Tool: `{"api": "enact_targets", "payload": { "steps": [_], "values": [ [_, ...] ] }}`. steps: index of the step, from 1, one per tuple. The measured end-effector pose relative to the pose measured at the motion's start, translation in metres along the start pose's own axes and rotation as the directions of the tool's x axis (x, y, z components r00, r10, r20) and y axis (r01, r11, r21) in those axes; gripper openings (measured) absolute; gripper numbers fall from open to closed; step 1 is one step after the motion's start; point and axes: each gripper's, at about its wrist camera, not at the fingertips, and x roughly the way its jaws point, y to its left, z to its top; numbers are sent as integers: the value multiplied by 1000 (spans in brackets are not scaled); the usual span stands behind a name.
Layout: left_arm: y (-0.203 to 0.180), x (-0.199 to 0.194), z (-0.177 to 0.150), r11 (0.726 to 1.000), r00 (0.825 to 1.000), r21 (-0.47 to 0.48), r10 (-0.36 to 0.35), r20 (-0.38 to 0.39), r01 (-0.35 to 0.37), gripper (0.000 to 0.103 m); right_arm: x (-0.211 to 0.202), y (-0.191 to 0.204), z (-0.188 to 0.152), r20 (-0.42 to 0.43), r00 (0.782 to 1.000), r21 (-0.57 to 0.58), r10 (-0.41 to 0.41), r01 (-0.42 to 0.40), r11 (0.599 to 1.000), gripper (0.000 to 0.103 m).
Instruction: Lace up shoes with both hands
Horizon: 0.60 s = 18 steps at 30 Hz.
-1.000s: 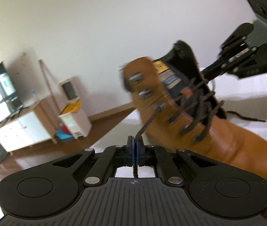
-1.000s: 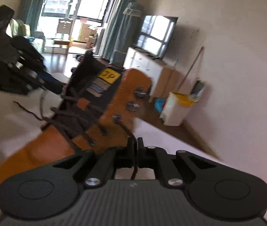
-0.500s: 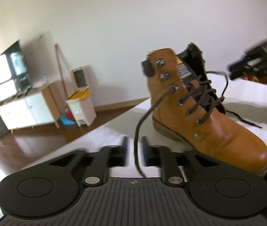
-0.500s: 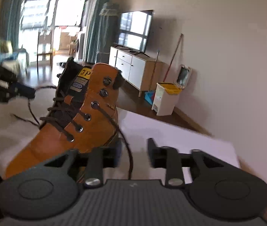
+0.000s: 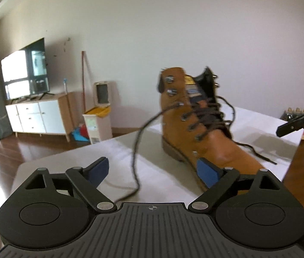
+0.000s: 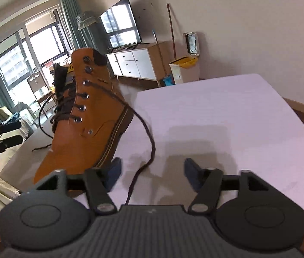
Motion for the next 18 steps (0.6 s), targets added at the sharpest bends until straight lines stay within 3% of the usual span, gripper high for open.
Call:
{"api": "enact_targets", "payload": {
  "steps": [3,18],
  "values": [
    [-10,2,0,1000,1000,-9,-3,12,4,103,1,2,-5,-1,1000,4,19,-19,1000,77],
    [-46,14,-7,998,998,66,-15,55,11,103,18,16,-4,-15,999,-61,35,-36,997,83]
  ]
}}
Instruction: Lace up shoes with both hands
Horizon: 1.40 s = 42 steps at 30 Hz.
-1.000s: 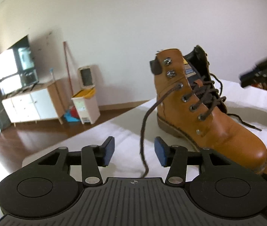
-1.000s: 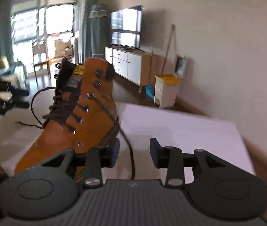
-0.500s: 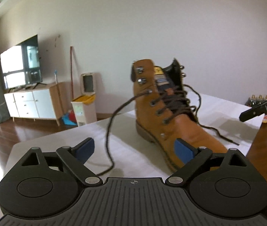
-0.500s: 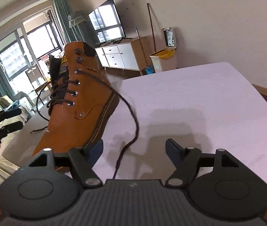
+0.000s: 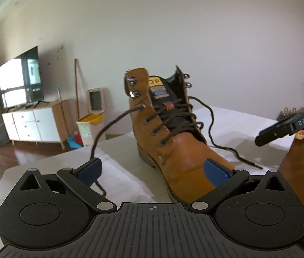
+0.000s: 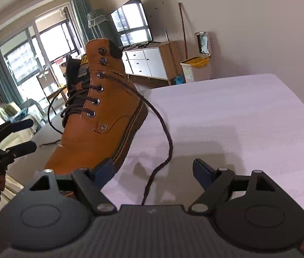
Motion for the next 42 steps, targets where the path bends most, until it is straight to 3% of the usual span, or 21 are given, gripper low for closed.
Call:
{"api": "enact_targets", "payload": {
  "steps": [15,17,22,28,31,39,42],
  "values": [
    [3,2,1,999,999,-42,11,-41,-12,103,38,4,29,-59,998,-127,-9,2,992,82],
    [2,-1,1,999,999,-33,14,-39,-15,103,42,1,34,-77,997,-146,-24,12,989,73],
    [1,-4,2,1000,999,-27,7,-39,-8,103,33,-8,37,-163,984,-140,77,-100,985,56],
    [-6,3,3,1000,999,-8,-11,-47,11,103,27,1,31,-215,975,-255,50,-106,961,55],
    [-10,4,3,1000,999,0,-20,-50,20,103,34,3,31,-238,970,-245,47,-107,964,55],
    [-12,6,1,1000,998,-10,-23,-61,22,103,65,9,35,-196,979,-214,-58,15,977,45],
    [-13,5,1,1000,998,-8,-24,-57,23,103,74,12,34,-189,978,-226,-93,49,973,27]
  ]
}}
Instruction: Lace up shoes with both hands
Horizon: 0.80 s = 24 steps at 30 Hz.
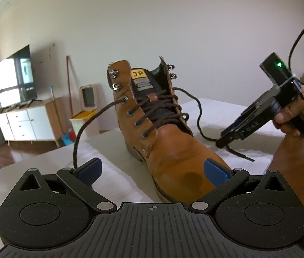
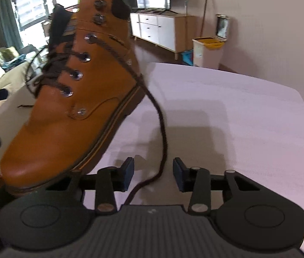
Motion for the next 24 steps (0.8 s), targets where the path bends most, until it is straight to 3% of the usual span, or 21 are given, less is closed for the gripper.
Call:
{"api": "enact_targets", "payload": {
  "steps": [3,5,7,11,15,21,22,24],
  "values": [
    [-1,-1,0,1000,1000,-3,-10,3,10,103,0,3,-2,-1,1000,-15,-18,18,1000,3],
    [-3,-1,1,1000,1000,-7,-21,11,21,103,-3,2,-5,9,1000,10,-11,11,1000,3],
    [-6,-3,3,999,998,-14,-49,25,50,103,-12,-4,-10,45,998,107,48,-53,993,3],
    [-14,-6,10,985,986,-71,-156,59,160,103,-36,-15,-16,143,974,299,177,-213,930,3],
    [-25,-9,14,949,960,-152,-264,96,276,103,-61,-7,-12,270,922,373,276,-364,853,3],
    [-37,-5,12,948,960,-166,-257,113,273,103,-74,6,10,390,829,390,401,-544,743,3],
    [-37,-5,12,946,959,-173,-258,114,275,100,-74,8,13,399,816,394,419,-565,725,3],
    [-35,0,12,941,958,-187,-267,107,283,76,-70,13,18,403,801,402,442,-589,701,3]
  ]
}}
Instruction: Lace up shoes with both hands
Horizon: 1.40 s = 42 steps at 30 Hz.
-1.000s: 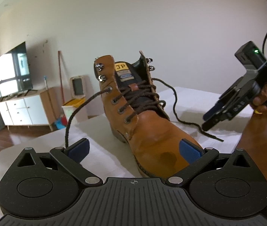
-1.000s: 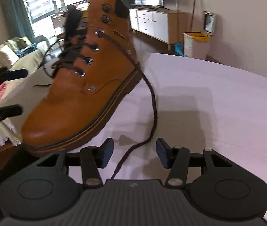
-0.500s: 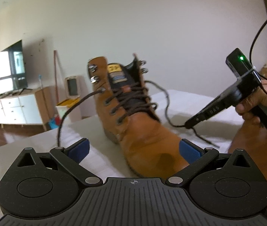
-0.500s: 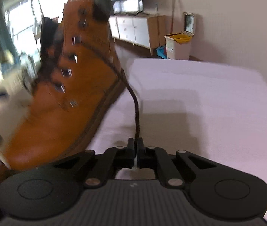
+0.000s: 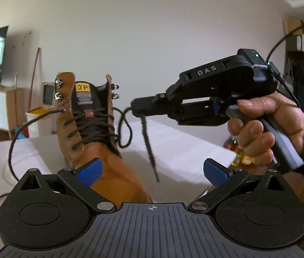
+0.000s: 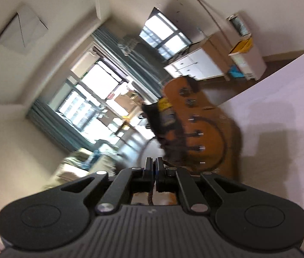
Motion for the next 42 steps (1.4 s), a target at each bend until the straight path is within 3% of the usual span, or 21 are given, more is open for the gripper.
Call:
{"api": "enact_targets", "payload": {
  "steps": [1,2,3,5,10,13,14,17,19,21,22,23,26,29,32,39,40,42],
  "values": [
    [1,2,0,1000,1000,4,0,-10,0,47,3,0,-1,-5,1000,12,7,-7,1000,3],
    [2,8,-1,1000,999,17,3,-42,-2,37,4,0,-2,-7,1000,19,6,-6,1000,3],
    [4,10,-1,1000,999,22,-4,-52,5,34,5,0,-4,-8,1000,24,4,-4,1000,3],
    [4,11,-3,999,997,46,0,-77,3,3,5,0,-6,-9,1000,29,-2,2,1000,3],
    [6,-1,-1,987,994,157,41,-98,-25,3,-1,-1,-10,-14,998,-10,-64,64,998,4],
    [9,-8,2,947,987,319,70,-142,-22,3,-3,4,-15,-78,993,-79,-83,77,994,14],
    [11,-12,4,918,984,396,81,-162,-10,3,-2,6,-17,-102,991,-105,-86,75,992,20],
    [17,-18,5,845,977,535,117,-180,-3,3,-2,24,-23,-153,979,-277,-132,86,957,23],
    [22,-23,7,785,972,619,136,-191,12,3,2,39,-28,-159,975,-411,-155,78,909,23],
    [26,-27,7,703,966,711,162,-201,31,3,6,55,-33,-165,976,-539,-145,34,841,23],
    [27,-28,7,686,966,726,161,-203,39,3,8,65,-35,-170,976,-608,-137,6,794,30],
    [29,-31,7,650,964,757,158,-215,63,3,11,73,-37,-181,976,-653,-123,-26,757,39],
    [29,-34,8,595,964,798,145,-225,97,3,24,87,-38,-234,969,-717,-82,-115,688,42],
    [26,-36,10,565,967,817,125,-222,115,3,48,89,-39,-311,947,-758,-82,-195,622,41],
    [28,-37,11,553,968,825,120,-222,121,3,65,86,-40,-381,923,-752,-61,-271,600,37],
    [36,-42,7,535,968,832,94,-232,148,3,94,79,-36,-447,893,-760,-62,-342,552,36],
    [37,-40,7,535,969,832,93,-230,146,3,97,77,-36,-465,883,-753,-58,-360,550,31],
    [40,-38,6,545,968,826,95,-232,145,3,99,76,-35,-481,875,-742,-51,-375,555,8]
  ]
}}
